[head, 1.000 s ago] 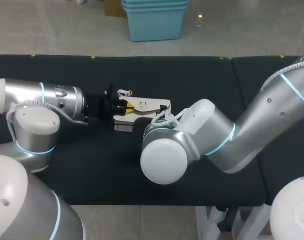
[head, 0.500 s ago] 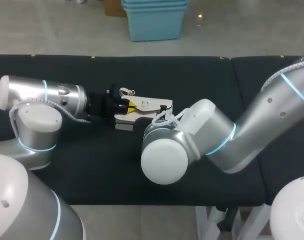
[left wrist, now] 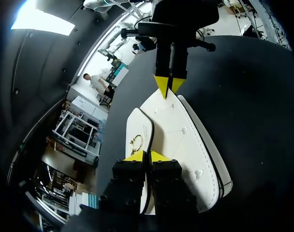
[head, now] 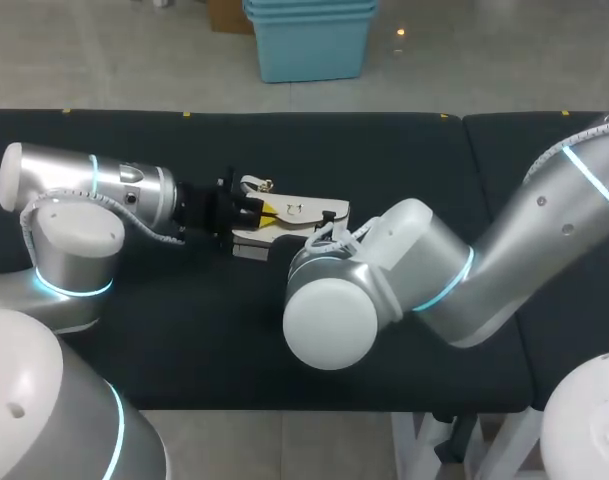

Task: Pick up the bag, open it, inspect its contents, close it, and place it on the opposite side

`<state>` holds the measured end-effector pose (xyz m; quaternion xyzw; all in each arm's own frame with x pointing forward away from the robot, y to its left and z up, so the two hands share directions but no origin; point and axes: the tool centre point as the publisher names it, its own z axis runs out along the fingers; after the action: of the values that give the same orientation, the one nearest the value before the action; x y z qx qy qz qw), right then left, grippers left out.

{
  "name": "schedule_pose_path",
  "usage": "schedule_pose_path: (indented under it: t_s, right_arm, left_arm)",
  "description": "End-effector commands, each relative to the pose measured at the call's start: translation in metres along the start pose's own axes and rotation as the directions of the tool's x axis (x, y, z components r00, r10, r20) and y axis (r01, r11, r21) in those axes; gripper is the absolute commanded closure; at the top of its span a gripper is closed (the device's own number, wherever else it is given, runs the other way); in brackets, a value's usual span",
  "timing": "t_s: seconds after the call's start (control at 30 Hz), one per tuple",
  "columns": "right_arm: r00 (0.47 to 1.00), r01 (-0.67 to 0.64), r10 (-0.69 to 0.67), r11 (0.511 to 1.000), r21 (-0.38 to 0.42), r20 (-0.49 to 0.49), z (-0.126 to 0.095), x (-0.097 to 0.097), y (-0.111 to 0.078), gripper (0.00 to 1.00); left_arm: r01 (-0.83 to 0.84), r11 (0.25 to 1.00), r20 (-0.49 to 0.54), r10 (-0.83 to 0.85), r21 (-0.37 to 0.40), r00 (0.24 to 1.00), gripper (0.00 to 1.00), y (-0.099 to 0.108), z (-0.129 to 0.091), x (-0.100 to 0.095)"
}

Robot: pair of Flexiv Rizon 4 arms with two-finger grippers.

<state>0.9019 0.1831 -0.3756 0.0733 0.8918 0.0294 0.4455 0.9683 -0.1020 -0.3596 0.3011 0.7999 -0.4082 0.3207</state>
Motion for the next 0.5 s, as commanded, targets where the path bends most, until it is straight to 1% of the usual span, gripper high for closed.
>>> schedule_pose_path:
  t_s: [0.03, 0.17, 0.2, 0.23, 0.27, 0.33, 0.4, 0.43, 0.5]
  right_arm:
    - [1.000, -0.002, 0.002, 1.000, -0.001, 0.005, 0.003, 0.003, 0.004, 1.00]
    - [1.000, -0.002, 0.002, 1.000, -0.001, 0.005, 0.003, 0.003, 0.004, 1.00]
    - [1.000, -0.002, 0.002, 1.000, -0.001, 0.005, 0.003, 0.003, 0.004, 1.00]
    - [1.000, -0.002, 0.002, 1.000, -0.001, 0.005, 0.003, 0.003, 0.004, 1.00]
    - [1.000, -0.002, 0.002, 1.000, -0.001, 0.005, 0.003, 0.003, 0.004, 1.00]
    - [1.000, -0.002, 0.002, 1.000, -0.001, 0.005, 0.003, 0.003, 0.004, 1.00]
    - [1.000, -0.002, 0.002, 1.000, -0.001, 0.005, 0.003, 0.003, 0.004, 1.00]
    - [1.000, -0.002, 0.002, 1.000, -0.001, 0.005, 0.003, 0.003, 0.004, 1.00]
    - [1.000, -0.002, 0.002, 1.000, -0.001, 0.005, 0.003, 0.003, 0.004, 1.00]
  left_arm:
    - [0.002, 1.000, 0.016, -0.001, -0.015, 1.000, 1.00, 0.004, 0.007, 0.004]
    - [0.012, 1.000, 0.035, -0.011, -0.022, 0.999, 1.00, 0.010, 0.001, -0.001]
    - [0.015, 1.000, 0.043, -0.014, -0.020, 0.999, 0.95, 0.009, 0.000, -0.003]
    - [0.011, 1.000, 0.050, -0.010, -0.018, 0.999, 0.75, 0.009, -0.002, -0.005]
    - [0.006, 1.000, 0.056, -0.005, -0.019, 0.998, 0.68, 0.008, -0.004, -0.007]
    - [-0.003, 1.000, 0.066, 0.004, -0.020, 0.998, 0.71, 0.007, -0.006, -0.010]
    - [-0.009, 1.000, 0.072, 0.011, -0.023, 0.997, 0.91, 0.006, -0.008, -0.011]
    - [-0.013, 1.000, 0.072, 0.015, -0.026, 0.997, 0.97, 0.007, -0.008, -0.012]
    - [-0.017, 0.999, 0.069, 0.019, -0.037, 0.997, 0.97, 0.009, -0.008, -0.012]
